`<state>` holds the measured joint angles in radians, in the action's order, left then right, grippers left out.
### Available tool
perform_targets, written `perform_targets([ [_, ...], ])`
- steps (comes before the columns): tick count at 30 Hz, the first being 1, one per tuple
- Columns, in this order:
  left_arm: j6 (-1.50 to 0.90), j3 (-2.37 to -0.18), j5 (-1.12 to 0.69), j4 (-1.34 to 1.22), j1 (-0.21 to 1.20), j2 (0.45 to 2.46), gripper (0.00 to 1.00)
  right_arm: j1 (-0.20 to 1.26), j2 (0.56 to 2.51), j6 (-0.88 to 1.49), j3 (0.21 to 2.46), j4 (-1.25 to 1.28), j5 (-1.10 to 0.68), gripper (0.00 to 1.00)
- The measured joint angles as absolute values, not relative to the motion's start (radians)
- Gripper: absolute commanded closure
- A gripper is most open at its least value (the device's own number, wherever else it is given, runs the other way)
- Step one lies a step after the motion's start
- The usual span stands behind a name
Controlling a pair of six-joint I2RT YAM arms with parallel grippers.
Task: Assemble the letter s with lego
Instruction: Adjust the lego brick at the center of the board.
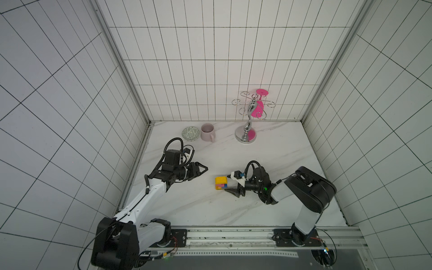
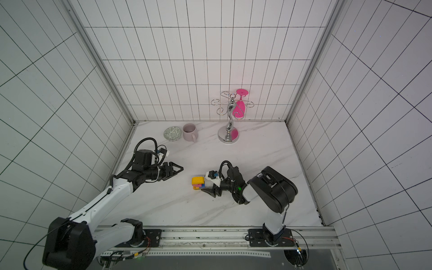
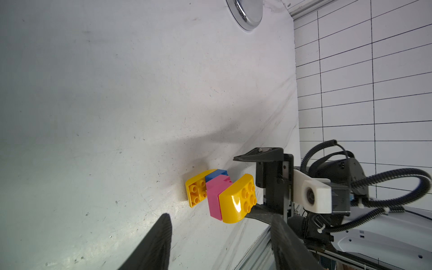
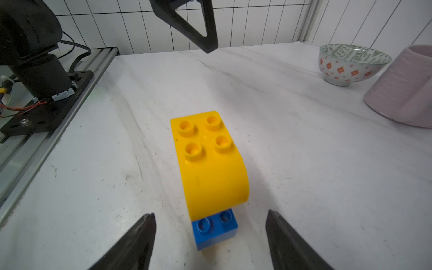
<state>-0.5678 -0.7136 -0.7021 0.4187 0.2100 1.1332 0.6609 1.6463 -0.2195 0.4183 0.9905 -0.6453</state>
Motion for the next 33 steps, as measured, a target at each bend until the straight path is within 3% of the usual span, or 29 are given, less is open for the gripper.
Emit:
perform_targets([
  [4, -0.562, -0.796, -0.696, 0.468, 0.206, 1.122, 0.41, 0.661, 1.348, -0.134, 0.559, 0.545, -0.589, 0.03],
  [7, -0.56, -0.831, -0.685, 0.491, 0.202, 1.1, 0.41, 0.658, 1.241, -0.043, 0.721, 0.238, -0.562, 0.01],
  [15, -0.421, -0.836, -0.656, 0.579, 0.256, 1.08, 0.38, 0.625, 1.314, 0.091, 1.105, -0.405, -0.526, 0.02],
  [20, -0.023, -0.852, -0.571, 0.695, 0.457, 0.999, 0.33, 0.594, 1.324, 0.131, 1.145, -0.575, -0.498, 0.02],
  [24, 0.257, -0.886, -0.51, 0.782, 0.477, 0.974, 0.33, 0.571, 1.318, 0.146, 1.182, -0.628, -0.496, 0.01],
  [33, 0.593, -0.925, -0.37, 0.82, 0.586, 1.216, 0.34, 0.502, 1.304, 0.154, 1.201, -0.655, -0.515, 0.02],
])
